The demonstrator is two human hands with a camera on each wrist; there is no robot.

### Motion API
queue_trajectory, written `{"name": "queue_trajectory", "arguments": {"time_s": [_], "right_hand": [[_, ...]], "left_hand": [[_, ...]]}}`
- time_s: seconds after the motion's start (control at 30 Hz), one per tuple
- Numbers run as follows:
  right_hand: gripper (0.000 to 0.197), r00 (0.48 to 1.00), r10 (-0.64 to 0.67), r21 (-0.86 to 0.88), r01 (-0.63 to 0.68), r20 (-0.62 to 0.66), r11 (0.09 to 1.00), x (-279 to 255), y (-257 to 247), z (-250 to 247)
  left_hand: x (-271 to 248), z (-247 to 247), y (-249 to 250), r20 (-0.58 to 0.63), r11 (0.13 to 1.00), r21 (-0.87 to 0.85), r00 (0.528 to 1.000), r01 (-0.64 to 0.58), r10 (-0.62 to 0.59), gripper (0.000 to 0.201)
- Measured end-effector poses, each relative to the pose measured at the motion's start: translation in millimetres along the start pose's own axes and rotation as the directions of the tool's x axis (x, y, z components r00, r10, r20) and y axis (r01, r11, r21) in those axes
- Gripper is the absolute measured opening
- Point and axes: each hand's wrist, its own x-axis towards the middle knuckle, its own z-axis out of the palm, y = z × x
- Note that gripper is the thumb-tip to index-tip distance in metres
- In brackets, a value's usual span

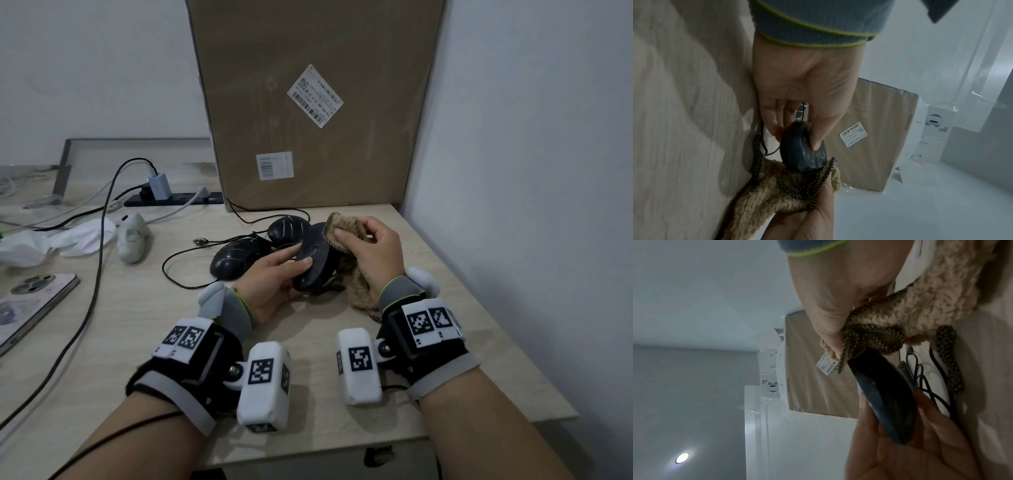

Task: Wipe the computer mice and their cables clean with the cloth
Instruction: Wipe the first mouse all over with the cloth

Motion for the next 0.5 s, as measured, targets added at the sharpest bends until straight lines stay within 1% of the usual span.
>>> {"name": "queue_trajectory", "arguments": {"time_s": [0.07,0.13,0.23,0.3,0.37,0.43,0.5], "right_hand": [[0.021,1.000,-0.001,0.001,0.001,-0.016,1.000,1.3,1.3,-0.2],[0.028,1.000,0.011,0.003,-0.011,0.017,1.000,1.4,1.7,0.1],[0.029,0.991,0.036,0.021,-0.039,0.131,0.999,-1.5,-0.4,2.2],[0.035,0.973,0.046,0.035,-0.055,0.226,0.998,-4.8,-2.2,3.6],[0.038,0.956,0.048,0.008,-0.053,0.290,0.999,-7.4,-2.8,4.8],[0.035,0.939,0.053,-0.055,-0.037,0.340,0.998,-8.9,-3.3,4.6],[0.034,0.916,0.070,-0.114,-0.026,0.394,0.993,-10.9,-3.4,4.6]], "left_hand": [[0.1,1.0,-1.1,0.011,1.000,0.000,1.000,0.009,-0.009,0.043],[0.0,1.4,-1.4,0.001,1.000,-0.011,1.000,0.000,0.000,0.044],[1.4,0.2,-0.9,-0.042,0.999,-0.023,0.998,-0.037,0.036,0.046],[2.3,-1.0,-1.3,-0.077,0.996,-0.041,0.995,-0.074,0.071,0.045],[3.2,-2.4,-1.6,-0.127,0.993,-0.065,0.988,-0.096,0.088,0.045],[3.7,-3.2,-0.8,-0.167,0.992,-0.071,0.982,-0.106,0.093,0.038],[4.8,-3.8,0.9,-0.199,0.986,-0.103,0.974,-0.134,0.112,0.027]]}}
